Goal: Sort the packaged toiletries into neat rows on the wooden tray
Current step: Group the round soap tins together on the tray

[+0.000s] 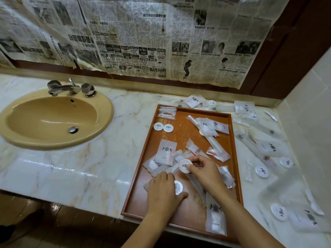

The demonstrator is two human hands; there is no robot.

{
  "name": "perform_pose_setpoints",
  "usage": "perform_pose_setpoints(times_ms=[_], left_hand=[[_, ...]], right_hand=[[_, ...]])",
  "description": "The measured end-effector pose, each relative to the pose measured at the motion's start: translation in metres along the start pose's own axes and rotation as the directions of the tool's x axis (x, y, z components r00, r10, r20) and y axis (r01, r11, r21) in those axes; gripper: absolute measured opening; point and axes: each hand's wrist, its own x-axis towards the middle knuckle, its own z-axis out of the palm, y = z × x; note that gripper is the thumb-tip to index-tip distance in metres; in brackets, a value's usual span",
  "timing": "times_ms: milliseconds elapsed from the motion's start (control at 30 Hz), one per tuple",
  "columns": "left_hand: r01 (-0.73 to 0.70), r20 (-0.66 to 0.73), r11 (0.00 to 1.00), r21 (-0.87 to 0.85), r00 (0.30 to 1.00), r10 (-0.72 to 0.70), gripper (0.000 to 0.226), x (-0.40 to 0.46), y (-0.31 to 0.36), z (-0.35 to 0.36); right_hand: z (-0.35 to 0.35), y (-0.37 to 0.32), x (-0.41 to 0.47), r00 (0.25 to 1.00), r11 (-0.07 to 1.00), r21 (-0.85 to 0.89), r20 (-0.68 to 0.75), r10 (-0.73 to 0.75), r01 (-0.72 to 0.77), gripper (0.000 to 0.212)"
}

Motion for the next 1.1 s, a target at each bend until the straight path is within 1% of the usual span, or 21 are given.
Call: perform_pose_setpoints(times_ms=[133, 233, 367, 433, 500, 567, 667, 800, 900, 967, 1033, 1100], left_hand=[[-0.071, 0.019, 0.997, -0.037, 0.997, 0.072, 0.048, 0.004, -0.004, 0.001], [-0.106, 0.047, 0.987, -0.119, 0.993, 0.112, 0.045, 0.009, -0.010, 0.000], [-0.153, -0.007, 0.937, -0.315, 0.987, 0.159, 0.047, 0.017, -0.019, -0.007], [-0.147, -0.030, 0.891, -0.429, 0.988, 0.149, 0.045, 0.023, -0.024, -0.015], [-0.154, -0.070, 0.856, -0.493, 0.988, 0.137, 0.044, 0.029, -0.032, -0.022], [-0.158, -0.104, 0.841, -0.517, 0.987, 0.122, 0.046, 0.037, -0.041, -0.030], [-0.156, -0.129, 0.830, -0.536, 0.986, 0.102, 0.049, 0.052, -0.053, -0.043], [-0.153, -0.150, 0.826, -0.543, 0.985, 0.084, 0.053, 0.073, -0.070, -0.055], [-0.125, -0.132, 0.847, -0.516, 0.989, 0.065, 0.058, 0.087, -0.084, -0.058], [-0.104, -0.120, 0.834, -0.542, 0.992, 0.046, 0.059, 0.096, -0.091, -0.060], [-0.117, -0.124, 0.823, -0.556, 0.991, 0.058, 0.058, 0.105, -0.098, -0.060], [-0.151, -0.123, 0.820, -0.551, 0.987, 0.099, 0.057, 0.114, -0.104, -0.061]], right_hand=[[-0.003, -0.001, 0.002, 1.000, 1.000, 0.008, -0.023, 0.002, -0.002, 0.015], [-0.005, -0.002, 0.004, 0.999, 1.000, 0.022, -0.027, 0.020, -0.019, 0.016], [-0.005, -0.003, 0.009, 0.999, 0.999, 0.042, -0.035, 0.036, -0.034, 0.013], [-0.003, -0.006, 0.013, 0.999, 0.999, 0.045, -0.037, 0.025, -0.023, 0.013], [0.000, -0.012, 0.019, 0.999, 0.999, 0.031, -0.041, 0.013, -0.012, 0.012], [0.005, -0.020, 0.027, 0.999, 1.000, 0.002, -0.033, -0.004, 0.004, 0.010], [0.014, -0.031, 0.042, 0.999, 0.998, -0.049, 0.014, -0.039, 0.040, 0.010], [0.030, -0.046, 0.065, 0.993, 0.991, -0.129, 0.113, -0.017, 0.032, 0.012], [0.042, -0.051, 0.076, 0.981, 0.978, -0.204, 0.193, -0.008, 0.048, 0.011], [0.049, -0.053, 0.081, 0.974, 0.969, -0.239, 0.225, -0.007, 0.062, 0.010], [0.055, -0.054, 0.086, 0.967, 0.961, -0.269, 0.253, 0.002, 0.068, 0.008], [0.059, -0.054, 0.088, 0.961, 0.949, -0.306, 0.278, 0.009, 0.080, 0.007]])
